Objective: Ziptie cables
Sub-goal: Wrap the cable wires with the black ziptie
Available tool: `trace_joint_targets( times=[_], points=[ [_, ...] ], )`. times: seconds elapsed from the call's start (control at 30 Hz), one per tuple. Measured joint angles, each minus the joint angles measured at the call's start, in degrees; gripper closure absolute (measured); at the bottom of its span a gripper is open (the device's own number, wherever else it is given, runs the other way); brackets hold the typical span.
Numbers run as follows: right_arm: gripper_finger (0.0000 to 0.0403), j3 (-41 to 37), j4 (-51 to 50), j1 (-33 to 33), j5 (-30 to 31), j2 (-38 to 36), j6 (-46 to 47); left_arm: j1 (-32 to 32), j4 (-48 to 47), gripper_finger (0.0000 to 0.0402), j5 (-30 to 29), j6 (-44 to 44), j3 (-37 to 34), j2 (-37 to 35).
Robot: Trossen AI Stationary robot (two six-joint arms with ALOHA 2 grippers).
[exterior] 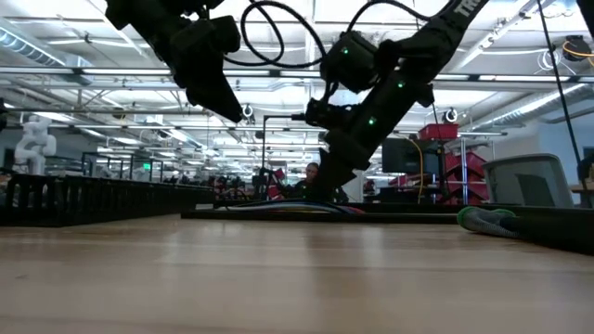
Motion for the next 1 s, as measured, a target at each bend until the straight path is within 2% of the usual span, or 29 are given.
trace_joint_targets(
  times=[0.4, 0.5, 0.8, 0.9, 1.0],
  points=[
    [0.0165, 1.84, 1.17, -0.97, -0.68, 5.50, -0.24, 0.00, -1.46, 0.0238, -0.02, 0.02, 0.00, -0.04],
    [0.0201, 1.82, 1.00, -0.88, 0.28, 5.31, -0.27, 0.00, -1.48, 0.0238, -0.07, 0.01, 0.00, -0.04],
    [0.0363, 1.92, -0.30, -0.66, 0.11, 4.96, -0.23, 0.00, -1.48, 0.0238, -0.30, 0.02, 0.00, -0.04],
    [0.0390, 2.53, -1.15, -0.54, -0.31, 4.69, 0.32, 0.00, -1.48, 0.0238, -0.31, 0.02, 0.00, -0.04],
    [0.0390, 4.20, -2.99, -0.54, -0.55, 4.67, -0.36, 0.00, -1.78, 0.0238, -0.31, 0.02, 0.02, -0.04]
  ],
)
